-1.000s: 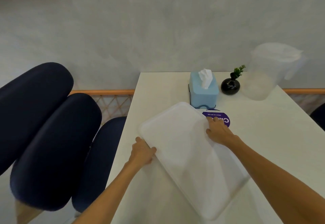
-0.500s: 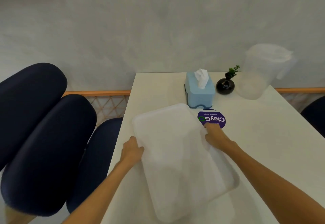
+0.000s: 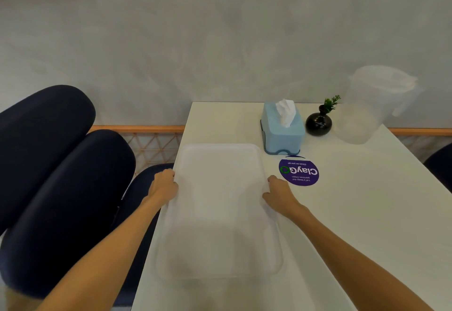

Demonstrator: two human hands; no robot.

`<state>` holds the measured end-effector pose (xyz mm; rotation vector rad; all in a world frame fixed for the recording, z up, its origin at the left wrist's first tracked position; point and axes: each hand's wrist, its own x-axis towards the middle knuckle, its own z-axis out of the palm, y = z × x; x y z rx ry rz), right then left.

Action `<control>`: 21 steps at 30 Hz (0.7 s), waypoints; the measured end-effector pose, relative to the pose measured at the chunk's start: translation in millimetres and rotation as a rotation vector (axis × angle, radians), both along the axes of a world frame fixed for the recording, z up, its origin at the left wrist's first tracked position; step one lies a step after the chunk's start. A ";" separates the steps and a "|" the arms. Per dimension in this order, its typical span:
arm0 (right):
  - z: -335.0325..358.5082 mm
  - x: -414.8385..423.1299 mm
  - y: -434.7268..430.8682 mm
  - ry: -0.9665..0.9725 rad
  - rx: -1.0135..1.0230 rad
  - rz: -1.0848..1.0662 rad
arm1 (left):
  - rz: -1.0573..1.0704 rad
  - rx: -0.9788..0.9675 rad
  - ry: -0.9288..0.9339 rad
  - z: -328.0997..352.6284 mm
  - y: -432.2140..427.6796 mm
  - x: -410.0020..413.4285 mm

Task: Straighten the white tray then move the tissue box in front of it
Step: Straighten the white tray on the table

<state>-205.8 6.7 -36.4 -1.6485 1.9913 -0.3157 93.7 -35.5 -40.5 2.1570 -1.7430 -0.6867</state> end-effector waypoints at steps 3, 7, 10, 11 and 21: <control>0.5 4.7 -1.9 -0.020 -0.002 -0.026 | -0.010 -0.017 -0.005 -1.2 -9.5 1.2; -0.5 7.0 -2.0 -0.025 -0.002 -0.052 | -0.014 -0.034 -0.016 -2.8 -15.9 -0.3; -1.3 7.7 -0.4 -0.025 0.002 -0.062 | -0.019 -0.042 -0.035 -1.9 -15.7 -4.0; -1.1 8.4 0.2 -0.026 0.003 -0.065 | -0.019 -0.044 -0.037 -2.8 -15.6 -4.3; 5.7 5.4 3.7 -0.097 0.037 -0.080 | -0.024 -0.043 -0.035 -7.7 -12.6 -2.1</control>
